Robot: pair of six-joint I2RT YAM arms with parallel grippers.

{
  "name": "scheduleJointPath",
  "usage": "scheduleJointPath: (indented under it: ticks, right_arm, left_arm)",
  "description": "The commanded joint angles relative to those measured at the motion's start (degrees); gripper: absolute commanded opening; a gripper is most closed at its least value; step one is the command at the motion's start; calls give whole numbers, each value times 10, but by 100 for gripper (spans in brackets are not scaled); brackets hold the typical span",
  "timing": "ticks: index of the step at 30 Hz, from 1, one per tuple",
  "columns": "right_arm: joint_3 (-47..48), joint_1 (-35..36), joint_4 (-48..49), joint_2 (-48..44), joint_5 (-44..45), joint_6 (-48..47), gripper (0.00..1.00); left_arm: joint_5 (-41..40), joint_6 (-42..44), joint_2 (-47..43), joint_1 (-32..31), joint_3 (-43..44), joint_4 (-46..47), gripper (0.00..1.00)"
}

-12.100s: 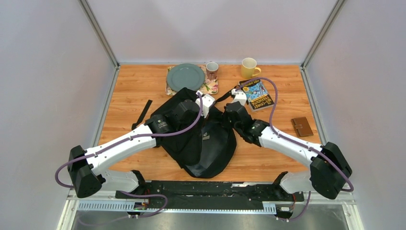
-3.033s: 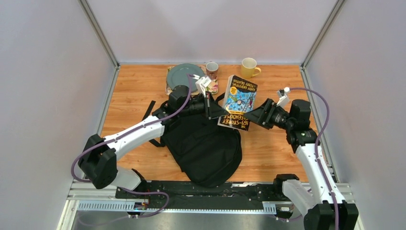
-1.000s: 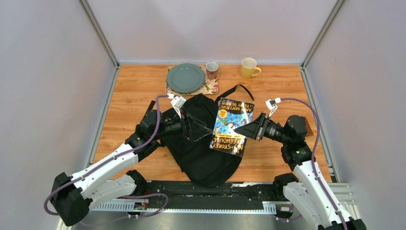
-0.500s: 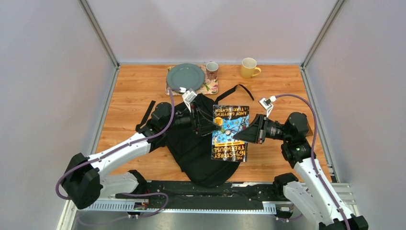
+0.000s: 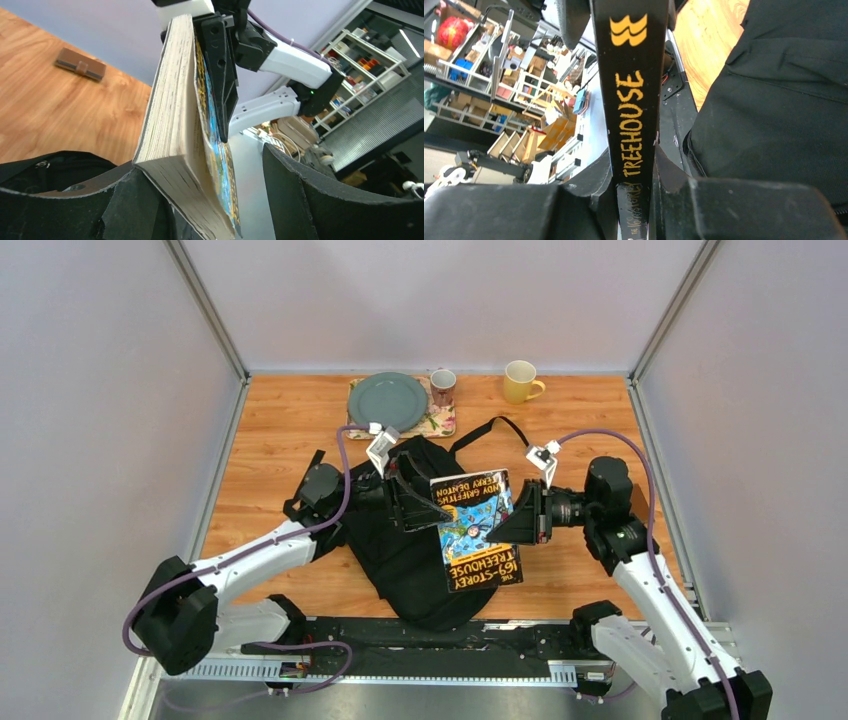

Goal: Pack the student bag
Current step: Pick up the book from the center of the board.

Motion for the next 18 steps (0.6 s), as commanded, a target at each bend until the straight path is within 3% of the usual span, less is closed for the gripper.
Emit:
scheduleJointPath:
  ticks: [1, 4, 7, 13, 14, 15, 16, 17, 18]
  right_arm:
    - [46, 13, 5, 12, -47, -39, 0]
    - [60, 29, -15, 24, -52, -61, 0]
    - [69, 44, -23, 28, -44, -75, 0]
    - [89, 56, -53, 59, -23, -99, 0]
    - [90, 56, -55, 71, -18, -100, 0]
    - [92, 56, -61, 76, -2, -101, 0]
    - [100, 56, -67, 82, 12, -104, 6]
    - [107, 53, -79, 92, 34, -107, 14]
    - [116, 51, -122, 95, 111, -111, 20]
  left_arm:
    - [61, -34, 17, 1, -2, 77, 77]
    - [74, -39, 27, 1, -2, 73, 78]
    - [37, 5, 21, -1, -10, 11, 78]
    - [59, -9, 27, 0, -6, 43, 75]
    - [59, -12, 27, 0, -6, 45, 53]
    - [62, -13, 27, 0, -5, 45, 39]
    - [63, -13, 27, 0, -5, 46, 27]
    - [56, -12, 27, 0, -6, 40, 1]
    - [47, 4, 24, 0, -6, 10, 0]
